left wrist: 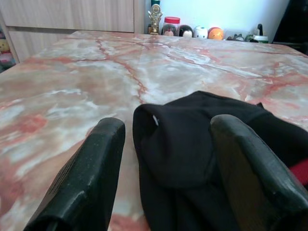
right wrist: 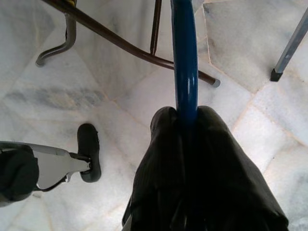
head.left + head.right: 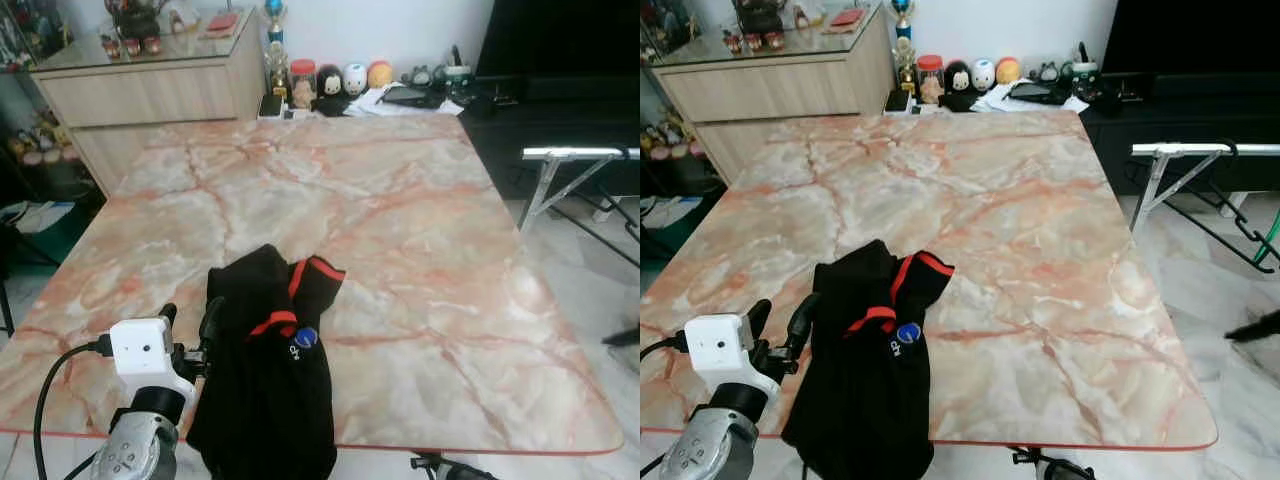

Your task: Hang hanger

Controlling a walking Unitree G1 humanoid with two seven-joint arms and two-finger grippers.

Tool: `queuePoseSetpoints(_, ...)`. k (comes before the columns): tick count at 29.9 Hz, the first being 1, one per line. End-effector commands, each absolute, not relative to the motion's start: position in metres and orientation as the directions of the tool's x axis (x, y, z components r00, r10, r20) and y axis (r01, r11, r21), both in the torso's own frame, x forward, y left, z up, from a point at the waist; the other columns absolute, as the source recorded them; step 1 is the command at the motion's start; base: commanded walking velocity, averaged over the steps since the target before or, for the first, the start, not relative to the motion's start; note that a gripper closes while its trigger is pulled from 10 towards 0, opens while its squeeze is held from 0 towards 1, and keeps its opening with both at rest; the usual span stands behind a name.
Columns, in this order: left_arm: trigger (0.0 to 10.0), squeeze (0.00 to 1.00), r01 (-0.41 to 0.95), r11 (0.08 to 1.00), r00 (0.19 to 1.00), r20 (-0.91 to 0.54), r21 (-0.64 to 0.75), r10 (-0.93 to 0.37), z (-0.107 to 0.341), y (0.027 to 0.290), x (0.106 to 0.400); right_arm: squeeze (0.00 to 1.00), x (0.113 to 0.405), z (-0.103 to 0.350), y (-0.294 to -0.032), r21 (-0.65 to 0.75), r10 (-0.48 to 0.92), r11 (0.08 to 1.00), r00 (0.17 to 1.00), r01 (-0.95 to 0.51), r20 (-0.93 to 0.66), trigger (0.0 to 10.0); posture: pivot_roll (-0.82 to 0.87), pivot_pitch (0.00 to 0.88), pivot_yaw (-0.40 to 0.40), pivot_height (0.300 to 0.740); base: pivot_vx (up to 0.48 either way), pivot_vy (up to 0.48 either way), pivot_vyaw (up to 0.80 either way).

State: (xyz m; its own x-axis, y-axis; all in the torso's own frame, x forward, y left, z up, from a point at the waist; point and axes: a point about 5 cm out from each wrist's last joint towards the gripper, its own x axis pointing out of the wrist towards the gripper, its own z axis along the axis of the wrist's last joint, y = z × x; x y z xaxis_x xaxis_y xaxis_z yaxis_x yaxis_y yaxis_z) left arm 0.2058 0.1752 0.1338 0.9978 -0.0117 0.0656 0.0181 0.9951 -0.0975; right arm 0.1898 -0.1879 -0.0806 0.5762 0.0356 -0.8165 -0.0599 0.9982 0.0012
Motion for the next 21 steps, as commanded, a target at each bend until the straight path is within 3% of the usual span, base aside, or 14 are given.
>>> queuePoseSetpoints(1,10.0,0.0,0.01,0.996,0.999,0.049,-0.092,-0.005,0.1308,0.176,0.2052,0.0,0.1899,-0.0811,-0.1844,0.008,0.045,0.998,0.57,-0.068,-0.821,10.0,-0.06,0.0,0.052,0.74,-0.274,0.0,0.0)
queuePoseSetpoints(21,10.0,0.0,0.025,0.996,0.999,0.048,-0.085,-0.021,0.1319,0.1737,0.2073,0.0,0.191,-0.0806,-0.184,0.012,0.043,0.998,0.572,-0.058,-0.819,10.0,-0.05,0.0,0.051,0.74,-0.302,0.0,0.0)
